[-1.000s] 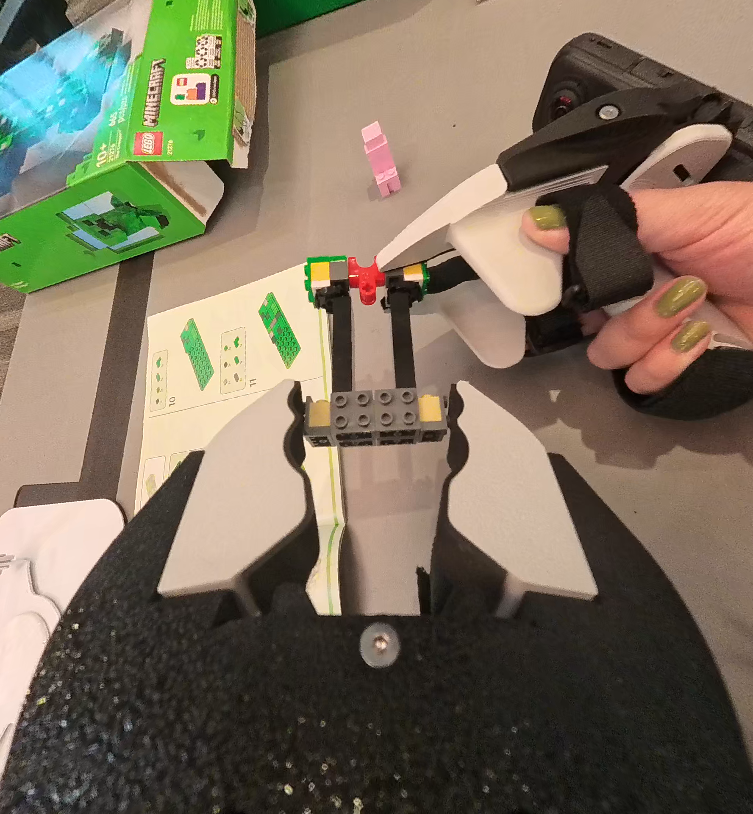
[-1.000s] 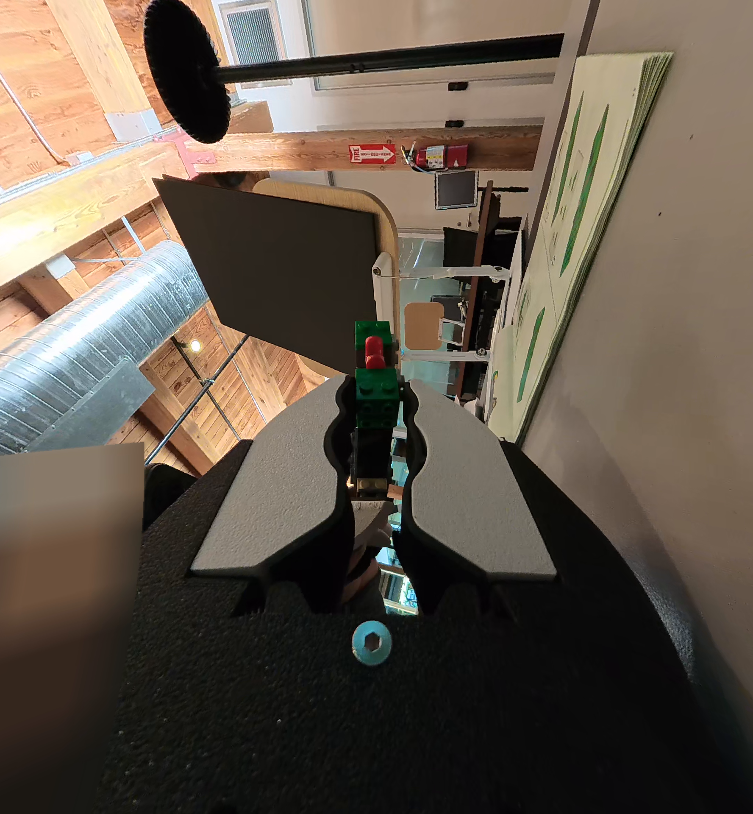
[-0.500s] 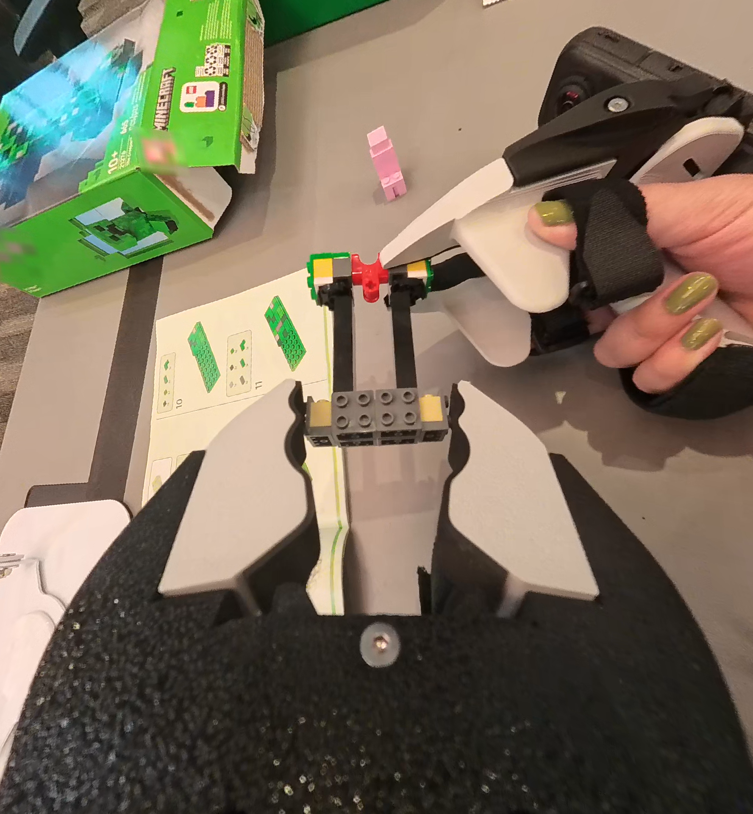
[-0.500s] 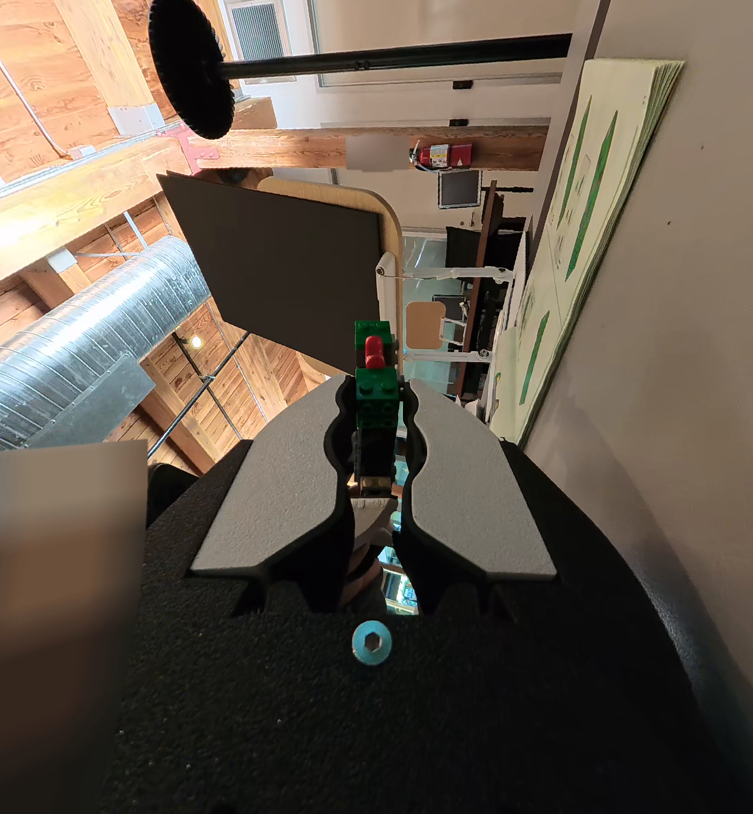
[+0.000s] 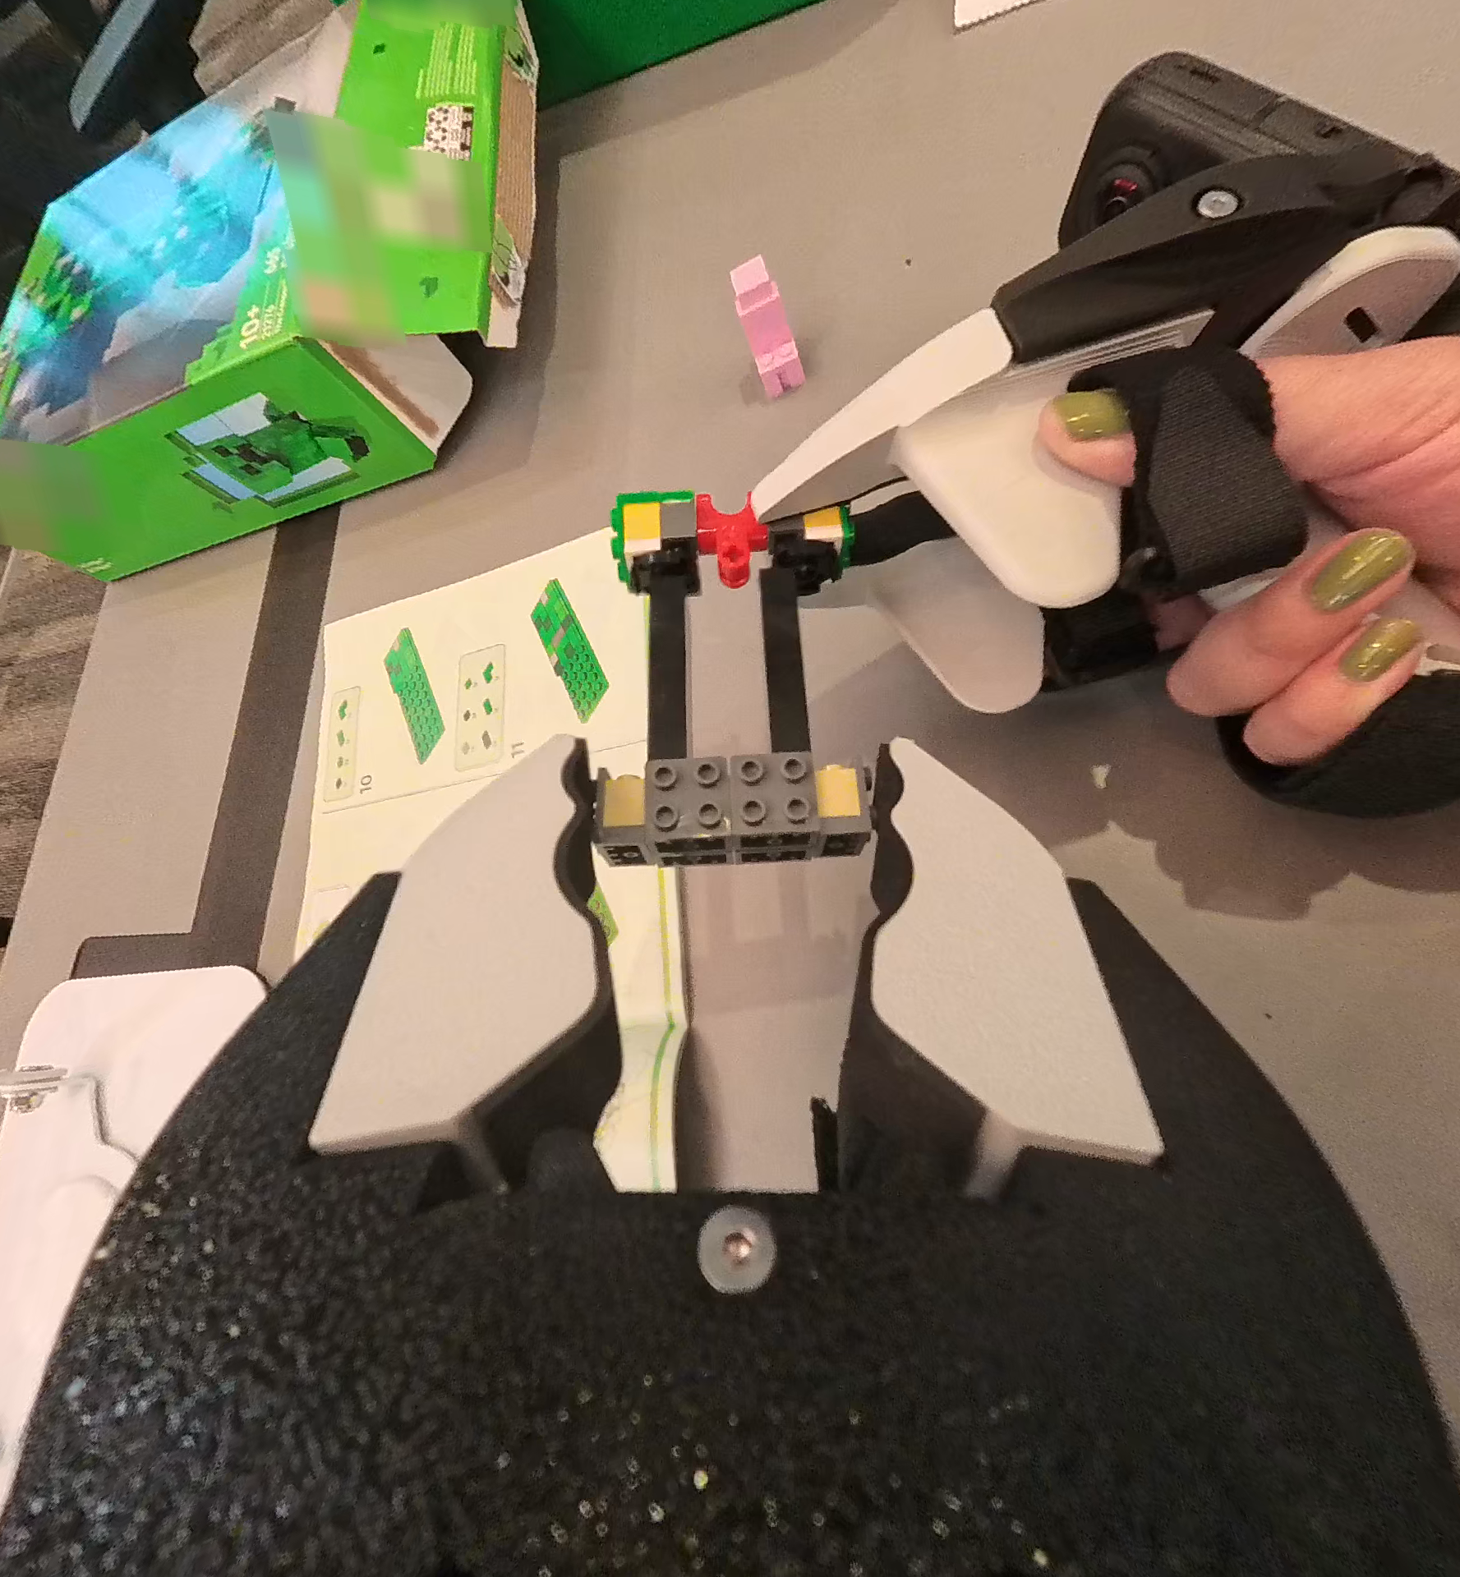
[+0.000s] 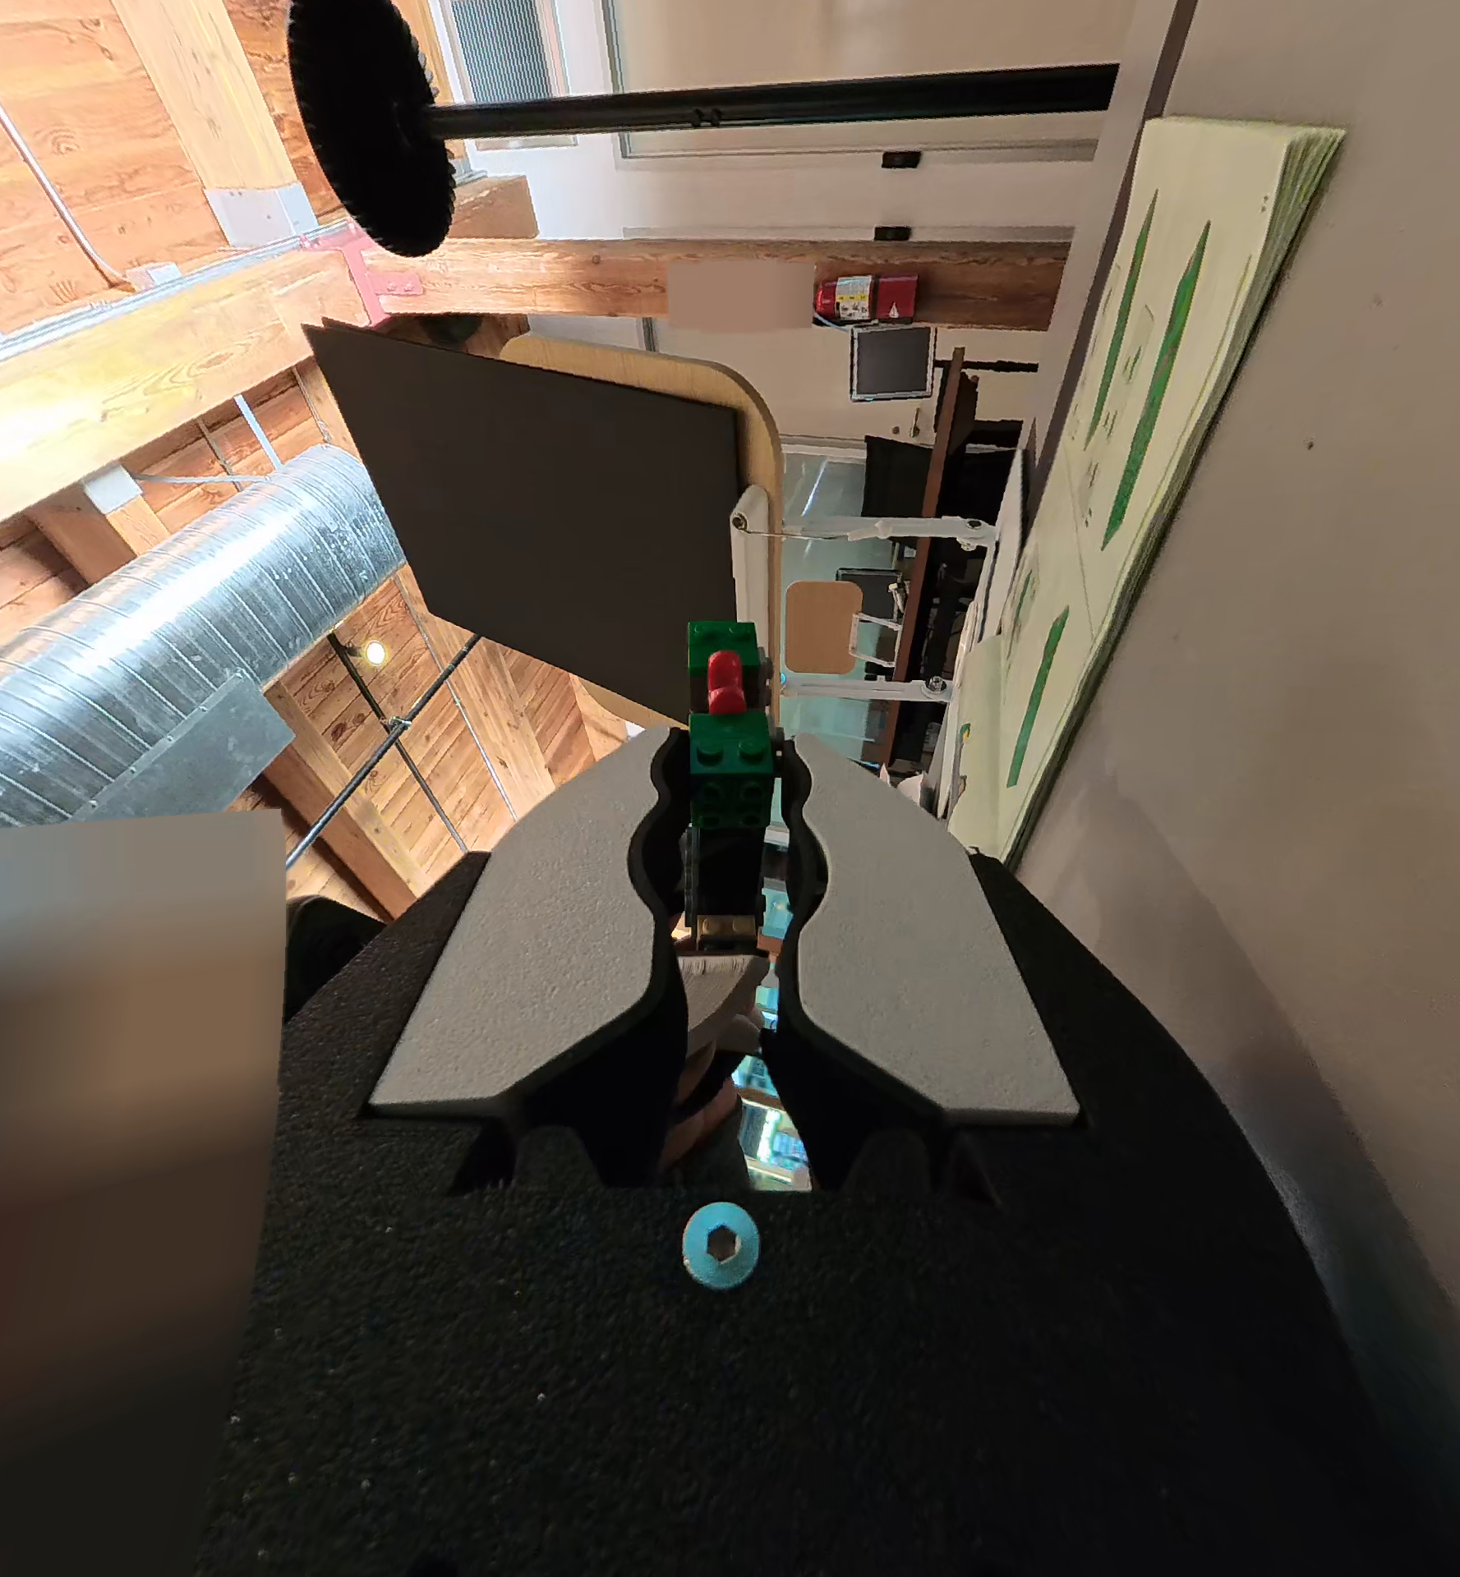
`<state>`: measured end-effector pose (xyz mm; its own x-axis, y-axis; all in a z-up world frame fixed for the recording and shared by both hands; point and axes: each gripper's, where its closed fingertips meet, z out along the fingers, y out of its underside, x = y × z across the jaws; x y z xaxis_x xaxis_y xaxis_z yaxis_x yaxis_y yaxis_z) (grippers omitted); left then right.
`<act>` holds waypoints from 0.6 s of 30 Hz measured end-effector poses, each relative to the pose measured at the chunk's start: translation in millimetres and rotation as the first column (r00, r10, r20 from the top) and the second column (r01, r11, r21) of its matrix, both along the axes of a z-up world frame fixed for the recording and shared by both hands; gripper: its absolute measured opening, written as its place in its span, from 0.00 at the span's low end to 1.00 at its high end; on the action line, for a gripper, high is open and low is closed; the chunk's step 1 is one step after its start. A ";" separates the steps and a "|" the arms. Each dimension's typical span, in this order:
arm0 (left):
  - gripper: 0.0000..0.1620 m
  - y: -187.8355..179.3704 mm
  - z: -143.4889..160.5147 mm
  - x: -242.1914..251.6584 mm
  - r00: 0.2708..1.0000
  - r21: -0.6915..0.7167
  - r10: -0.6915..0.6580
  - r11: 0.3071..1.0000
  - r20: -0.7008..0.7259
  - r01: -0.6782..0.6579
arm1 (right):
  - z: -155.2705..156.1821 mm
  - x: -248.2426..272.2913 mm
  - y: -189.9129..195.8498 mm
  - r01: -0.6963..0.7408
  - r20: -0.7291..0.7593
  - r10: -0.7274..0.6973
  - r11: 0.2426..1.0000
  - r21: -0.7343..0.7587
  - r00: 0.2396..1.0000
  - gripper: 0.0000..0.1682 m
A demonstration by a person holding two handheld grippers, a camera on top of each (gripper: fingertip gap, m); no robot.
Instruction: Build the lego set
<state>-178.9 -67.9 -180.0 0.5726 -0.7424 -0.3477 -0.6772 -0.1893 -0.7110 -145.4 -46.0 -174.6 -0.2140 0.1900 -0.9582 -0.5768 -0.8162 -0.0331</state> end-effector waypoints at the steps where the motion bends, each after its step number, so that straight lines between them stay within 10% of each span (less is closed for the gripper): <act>1: 0.39 1.1 1.7 0.2 1.000 0.018 0.004 1.000 0.009 -0.004 | 1.1 0.5 0.7 0.002 0.008 -0.002 1.000 0.009 1.000 0.12; 11: 0.39 -4.9 64.3 -18.1 0.831 0.491 0.072 0.778 0.551 -0.393 | 90.5 -0.1 9.0 -0.159 0.334 -0.013 0.861 0.483 0.943 0.12; 18: 0.39 -24.7 76.9 -14.1 0.821 0.617 -0.019 0.670 0.571 -0.413 | 120.8 -34.1 -18.5 -0.438 0.521 0.126 0.724 0.533 0.844 0.12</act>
